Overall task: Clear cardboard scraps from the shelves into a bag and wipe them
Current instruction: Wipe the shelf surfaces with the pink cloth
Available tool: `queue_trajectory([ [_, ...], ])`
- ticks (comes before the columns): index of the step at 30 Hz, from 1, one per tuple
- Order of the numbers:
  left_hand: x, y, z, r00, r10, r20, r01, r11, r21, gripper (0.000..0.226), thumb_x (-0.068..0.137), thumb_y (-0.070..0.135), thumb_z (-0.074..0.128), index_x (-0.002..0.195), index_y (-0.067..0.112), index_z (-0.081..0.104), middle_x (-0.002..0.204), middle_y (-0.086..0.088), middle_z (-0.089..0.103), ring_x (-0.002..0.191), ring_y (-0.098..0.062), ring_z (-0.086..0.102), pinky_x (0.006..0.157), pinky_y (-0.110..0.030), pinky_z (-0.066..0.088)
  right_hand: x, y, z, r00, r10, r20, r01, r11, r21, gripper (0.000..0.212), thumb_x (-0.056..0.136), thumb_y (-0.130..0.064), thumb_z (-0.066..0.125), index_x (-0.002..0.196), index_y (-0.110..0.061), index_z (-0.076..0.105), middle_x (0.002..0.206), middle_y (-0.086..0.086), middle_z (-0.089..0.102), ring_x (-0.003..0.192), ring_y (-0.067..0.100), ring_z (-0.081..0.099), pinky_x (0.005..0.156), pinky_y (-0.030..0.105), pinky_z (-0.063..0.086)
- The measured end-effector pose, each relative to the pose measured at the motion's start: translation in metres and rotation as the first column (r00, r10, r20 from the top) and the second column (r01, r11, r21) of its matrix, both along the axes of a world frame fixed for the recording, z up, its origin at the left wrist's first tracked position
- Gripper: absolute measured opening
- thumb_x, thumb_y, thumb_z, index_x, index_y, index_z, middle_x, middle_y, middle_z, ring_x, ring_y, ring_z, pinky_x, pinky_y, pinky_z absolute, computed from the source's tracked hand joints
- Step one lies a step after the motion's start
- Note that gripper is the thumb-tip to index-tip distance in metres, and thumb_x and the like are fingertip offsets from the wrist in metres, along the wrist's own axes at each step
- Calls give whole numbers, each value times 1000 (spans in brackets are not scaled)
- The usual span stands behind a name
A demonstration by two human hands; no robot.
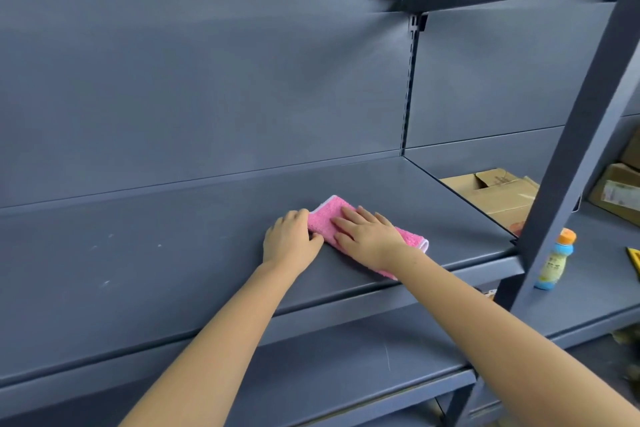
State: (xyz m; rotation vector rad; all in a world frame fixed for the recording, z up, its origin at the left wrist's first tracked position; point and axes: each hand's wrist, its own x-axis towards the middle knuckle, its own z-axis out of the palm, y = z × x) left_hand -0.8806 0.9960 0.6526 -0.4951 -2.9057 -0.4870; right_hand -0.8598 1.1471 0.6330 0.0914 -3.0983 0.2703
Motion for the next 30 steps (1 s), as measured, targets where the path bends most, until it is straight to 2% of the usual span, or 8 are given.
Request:
queue_trajectory([
  [4, -5, 18, 1, 1000, -19, 8, 19, 1000, -11, 38, 91, 27, 46, 123, 9, 47, 132, -7, 51, 120, -27, 47, 93, -37, 39, 10, 33, -1, 990, -137, 15, 137, 990, 21, 51, 98, -39, 18, 148, -27, 15, 159, -2, 3, 146, 22, 2, 116, 42, 3],
  [10, -11, 50, 0, 998, -64, -1, 64, 998, -1, 39, 90, 27, 46, 123, 6, 48, 131, -8, 52, 118, -27, 48, 93, -37, 39, 27, 96, -2, 931, -365, 24, 364, 931, 40, 54, 98, -36, 16, 148, -18, 13, 158, 6, 1, 145, 25, 2, 115, 45, 6],
  [13, -14, 65, -5, 997, -82, -8, 82, 997, 10, 41, 91, 27, 46, 125, 5, 45, 131, -10, 50, 123, -26, 43, 100, -36, 37, 28, 123, -1, 894, -447, 29, 445, 894, 57, 54, 97, -37, 15, 148, -18, 14, 159, 6, -1, 145, 25, 1, 115, 45, 8],
  [15, -17, 71, -9, 996, -85, -1, 85, 996, -6, 44, 91, 27, 45, 129, 5, 41, 140, -12, 43, 133, -27, 35, 109, -37, 31, 23, 135, 1, 878, -477, 32, 475, 878, 57, 53, 97, -36, 15, 147, -18, 15, 158, 6, 0, 145, 24, 2, 114, 45, 11],
  [19, -20, 70, -13, 998, -54, 15, 53, 997, 48, 51, 92, 29, 45, 136, 5, 34, 151, -12, 30, 143, -25, 21, 116, -37, 21, 2, 141, 5, 874, -486, 23, 484, 873, 53, 49, 96, -33, 18, 143, -18, 22, 157, 5, 9, 143, 25, 8, 111, 47, 17],
  [22, -19, 71, -15, 997, -42, -62, 44, 999, 27, 53, 92, 29, 43, 138, 5, 31, 153, -13, 27, 144, -25, 19, 118, -35, 15, -18, 134, 8, 877, -480, 27, 479, 877, 41, 49, 95, -34, 18, 142, -19, 24, 156, 5, 12, 143, 25, 8, 112, 47, 16],
  [26, -19, 73, -16, 993, 5, -122, -6, 1000, -8, 49, 93, 22, 36, 139, 5, 29, 155, -16, 20, 145, -24, 16, 119, -36, 5, -39, 107, 8, 918, -395, 39, 392, 918, 63, 52, 96, -35, 16, 146, -20, 18, 158, 5, 5, 144, 27, 5, 114, 49, 11],
  [30, -22, 72, -14, 996, 25, -88, -25, 1000, 8, 48, 93, 16, 34, 140, 4, 28, 155, -15, 21, 145, -23, 16, 119, -37, 5, -41, 72, 5, 954, -298, 21, 296, 953, 64, 53, 97, -36, 15, 148, -21, 15, 158, 6, 2, 145, 28, 2, 115, 50, 7],
])
